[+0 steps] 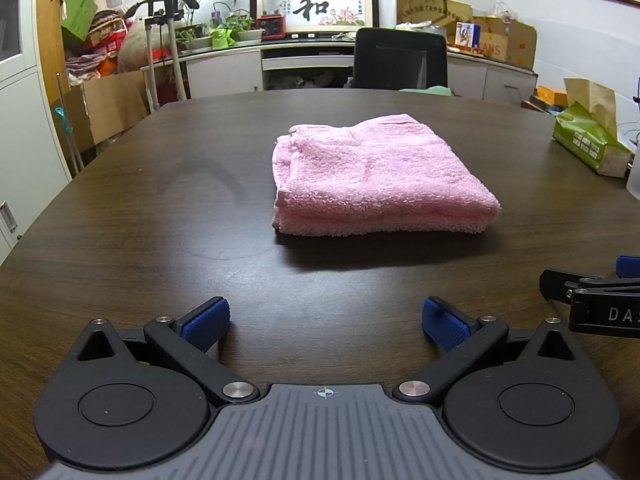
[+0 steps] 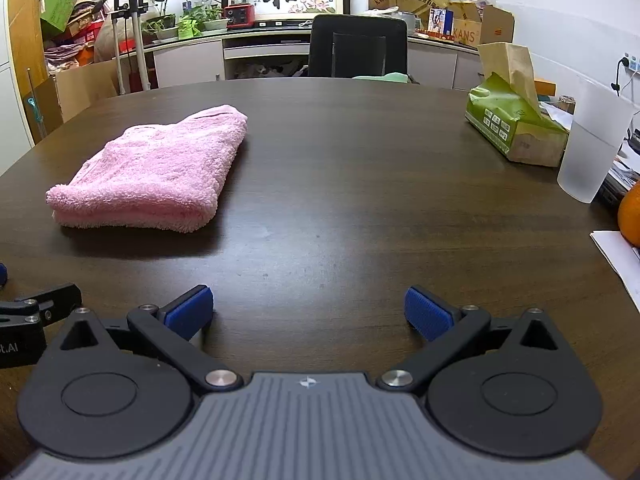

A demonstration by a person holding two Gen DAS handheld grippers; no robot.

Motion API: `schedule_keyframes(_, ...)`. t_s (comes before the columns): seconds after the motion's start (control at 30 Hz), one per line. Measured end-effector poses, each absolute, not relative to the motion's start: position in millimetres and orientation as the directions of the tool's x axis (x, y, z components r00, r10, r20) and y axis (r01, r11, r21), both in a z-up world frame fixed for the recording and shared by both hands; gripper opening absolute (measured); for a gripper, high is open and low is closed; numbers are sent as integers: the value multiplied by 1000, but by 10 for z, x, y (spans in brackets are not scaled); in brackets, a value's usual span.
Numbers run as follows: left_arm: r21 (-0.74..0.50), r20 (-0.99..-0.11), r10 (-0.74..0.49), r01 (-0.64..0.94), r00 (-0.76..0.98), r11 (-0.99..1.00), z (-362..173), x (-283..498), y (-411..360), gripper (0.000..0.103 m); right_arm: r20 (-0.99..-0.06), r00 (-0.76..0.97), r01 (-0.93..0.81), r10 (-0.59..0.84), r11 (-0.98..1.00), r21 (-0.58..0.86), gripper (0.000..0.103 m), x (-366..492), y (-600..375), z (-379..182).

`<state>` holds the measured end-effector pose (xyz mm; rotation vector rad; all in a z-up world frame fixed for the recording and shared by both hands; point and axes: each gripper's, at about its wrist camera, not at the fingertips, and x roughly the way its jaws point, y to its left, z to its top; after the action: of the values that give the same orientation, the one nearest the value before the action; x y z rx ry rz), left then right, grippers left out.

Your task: Fold towel

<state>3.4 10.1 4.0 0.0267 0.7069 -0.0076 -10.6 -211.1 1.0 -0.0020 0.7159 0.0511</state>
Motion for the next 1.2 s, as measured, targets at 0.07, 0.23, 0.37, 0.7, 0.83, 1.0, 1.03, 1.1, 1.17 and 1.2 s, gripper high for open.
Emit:
schedule_keyframes(0.07,22,-650,5,13,760,1000,41,35,96,103,-656,753,-52,50,999,17,103,-109,-2119,7)
schedule_keyframes(0.23,23,-650,16,-1,760,1000,38,32,79,103,-656,750,-90,80,996,18,103,-158,-2155,1)
schedule_keyframes(0.37,24,-650,22,-8,760,1000,33,37,58,103,-656,750,-92,80,996,17,103,-161,-2152,0)
schedule_keyframes(0.7,23,-649,25,-13,760,1000,31,43,57,103,-656,750,-90,79,996,17,103,-159,-2150,-2)
schedule_keyframes(0.83,20,-649,23,-13,760,1000,26,39,72,103,-656,750,-90,79,996,17,103,-163,-2145,0)
schedule_keyframes(1.0,21,-649,22,-11,761,1000,28,34,64,103,-656,750,-89,78,996,17,103,-169,-2140,2)
schedule_keyframes(1.03,21,-649,19,-8,761,1000,27,34,67,103,-656,750,-89,78,996,17,103,-168,-2140,1)
schedule_keyframes(1.1,21,-649,14,-1,761,1000,26,33,76,103,-656,750,-89,78,996,17,103,-167,-2141,0)
schedule_keyframes(1.17,21,-649,10,5,761,1000,25,31,82,103,-656,750,-89,78,996,17,103,-166,-2142,0)
schedule_keyframes(1.2,21,-649,7,8,761,1000,24,28,84,103,-656,750,-89,78,996,17,103,-166,-2142,1)
